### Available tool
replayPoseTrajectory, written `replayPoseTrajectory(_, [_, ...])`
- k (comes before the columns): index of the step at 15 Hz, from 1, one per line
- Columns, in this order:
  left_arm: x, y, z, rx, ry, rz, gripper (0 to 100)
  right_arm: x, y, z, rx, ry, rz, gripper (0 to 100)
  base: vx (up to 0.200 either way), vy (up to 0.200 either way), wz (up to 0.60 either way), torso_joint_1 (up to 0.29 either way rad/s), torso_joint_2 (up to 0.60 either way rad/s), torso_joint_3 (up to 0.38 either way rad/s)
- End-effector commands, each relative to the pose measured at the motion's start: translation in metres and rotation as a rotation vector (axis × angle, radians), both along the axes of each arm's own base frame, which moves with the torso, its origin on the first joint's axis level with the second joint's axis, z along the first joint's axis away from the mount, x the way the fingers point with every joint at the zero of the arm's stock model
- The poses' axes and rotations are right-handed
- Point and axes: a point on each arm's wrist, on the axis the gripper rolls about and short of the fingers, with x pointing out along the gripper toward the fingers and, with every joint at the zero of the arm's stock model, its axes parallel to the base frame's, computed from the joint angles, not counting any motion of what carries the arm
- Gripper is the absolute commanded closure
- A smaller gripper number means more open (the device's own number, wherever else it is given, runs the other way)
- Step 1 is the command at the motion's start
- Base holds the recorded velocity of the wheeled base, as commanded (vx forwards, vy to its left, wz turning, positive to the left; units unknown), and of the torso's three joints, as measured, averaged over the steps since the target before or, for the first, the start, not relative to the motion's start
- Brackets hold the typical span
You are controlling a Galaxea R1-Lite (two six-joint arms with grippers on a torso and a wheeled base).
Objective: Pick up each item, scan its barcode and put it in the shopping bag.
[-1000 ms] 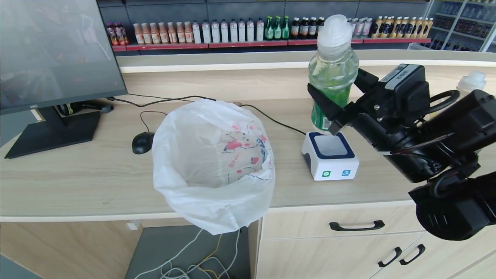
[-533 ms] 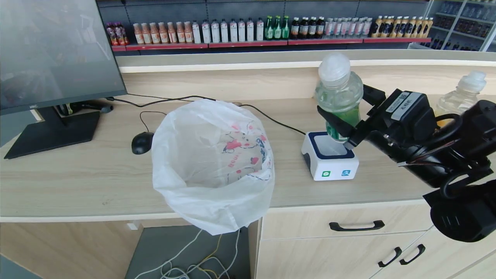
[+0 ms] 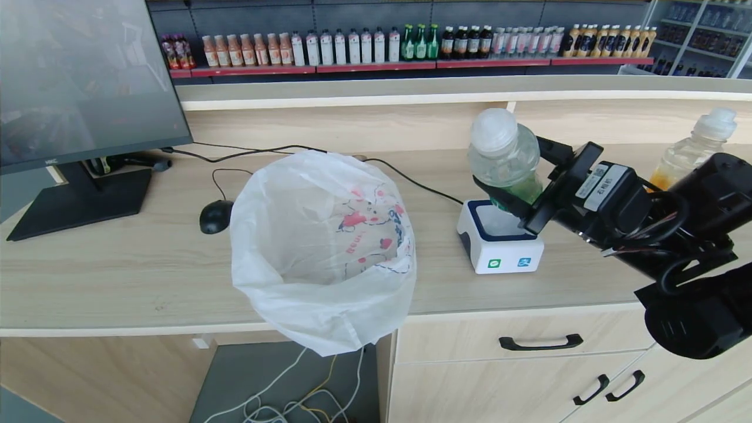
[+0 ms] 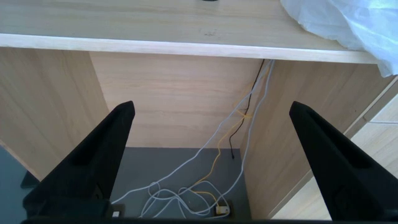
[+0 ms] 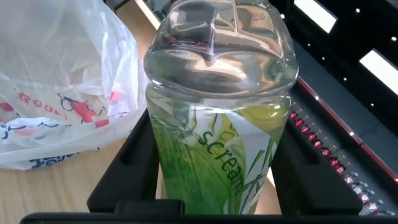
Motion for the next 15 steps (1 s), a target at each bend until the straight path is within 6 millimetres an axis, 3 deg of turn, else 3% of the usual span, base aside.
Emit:
replayPoseTrajectory(1, [0.000, 0.000, 0.000, 0.000, 0.000, 0.000, 0, 0.003, 0.001, -0.005, -0.021, -0.004, 0.007, 100, 0.000, 0.000, 0.00, 0.000, 0.00, 0.000])
replayPoseTrajectory(11, [0.000, 0.000, 0.000, 0.000, 0.000, 0.000, 0, 0.018, 0.009, -0.011, -0.068, -0.040, 0.066, 100, 0.000, 0.000, 0.00, 0.000, 0.00, 0.000])
replayPoseTrajectory(15, [0.000, 0.000, 0.000, 0.000, 0.000, 0.000, 0, 0.021, 0.010, -0.005, -0.058, -0.062, 0.070, 100, 0.000, 0.000, 0.00, 0.000, 0.00, 0.000])
